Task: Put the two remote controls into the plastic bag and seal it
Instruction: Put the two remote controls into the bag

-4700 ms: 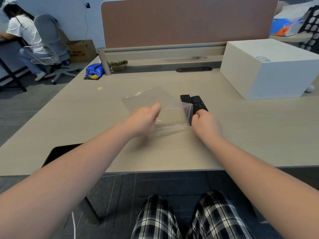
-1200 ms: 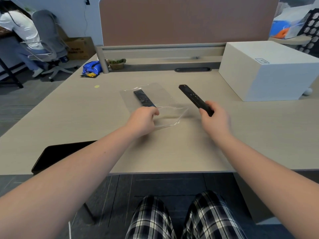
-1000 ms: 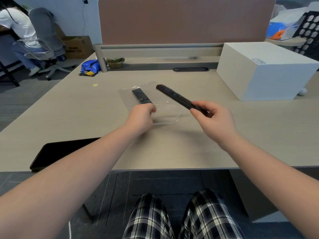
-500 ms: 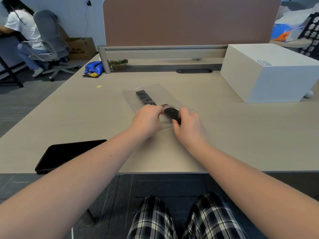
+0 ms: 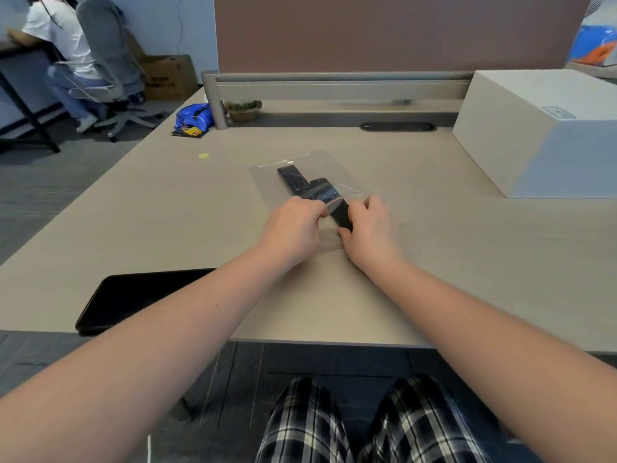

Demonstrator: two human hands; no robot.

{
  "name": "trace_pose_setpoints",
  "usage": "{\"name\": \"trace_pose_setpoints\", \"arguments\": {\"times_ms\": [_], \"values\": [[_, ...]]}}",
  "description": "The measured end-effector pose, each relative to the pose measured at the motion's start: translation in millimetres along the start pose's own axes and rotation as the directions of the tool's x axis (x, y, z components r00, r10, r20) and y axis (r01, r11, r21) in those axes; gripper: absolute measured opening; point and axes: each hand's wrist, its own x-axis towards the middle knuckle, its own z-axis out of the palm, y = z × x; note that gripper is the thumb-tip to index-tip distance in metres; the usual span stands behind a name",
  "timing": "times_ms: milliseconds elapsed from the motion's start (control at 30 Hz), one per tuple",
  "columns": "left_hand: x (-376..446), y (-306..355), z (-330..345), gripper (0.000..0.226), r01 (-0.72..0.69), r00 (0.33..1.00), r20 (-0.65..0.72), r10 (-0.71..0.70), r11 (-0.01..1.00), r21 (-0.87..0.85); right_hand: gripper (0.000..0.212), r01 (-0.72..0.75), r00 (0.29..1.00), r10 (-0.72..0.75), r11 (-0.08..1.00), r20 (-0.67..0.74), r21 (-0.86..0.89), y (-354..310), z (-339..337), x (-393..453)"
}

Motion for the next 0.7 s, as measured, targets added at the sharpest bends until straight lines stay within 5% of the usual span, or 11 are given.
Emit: {"name": "trace_pose_setpoints", "arguments": {"times_ms": [500,700], "values": [[1,-11,9,0.029,-0.017,1.000,0.000,0.017,1.000,0.004,0.023,0.060,0.998,-0.061,0.998,0.026,0.028,3,12,11],[-2,-15,10,0.022,-0.079,0.997,0.004,0.079,0.997,-0.018,0.029,0.079,0.988,-0.077,0.997,0.136,-0.008,4,23,25]]}}
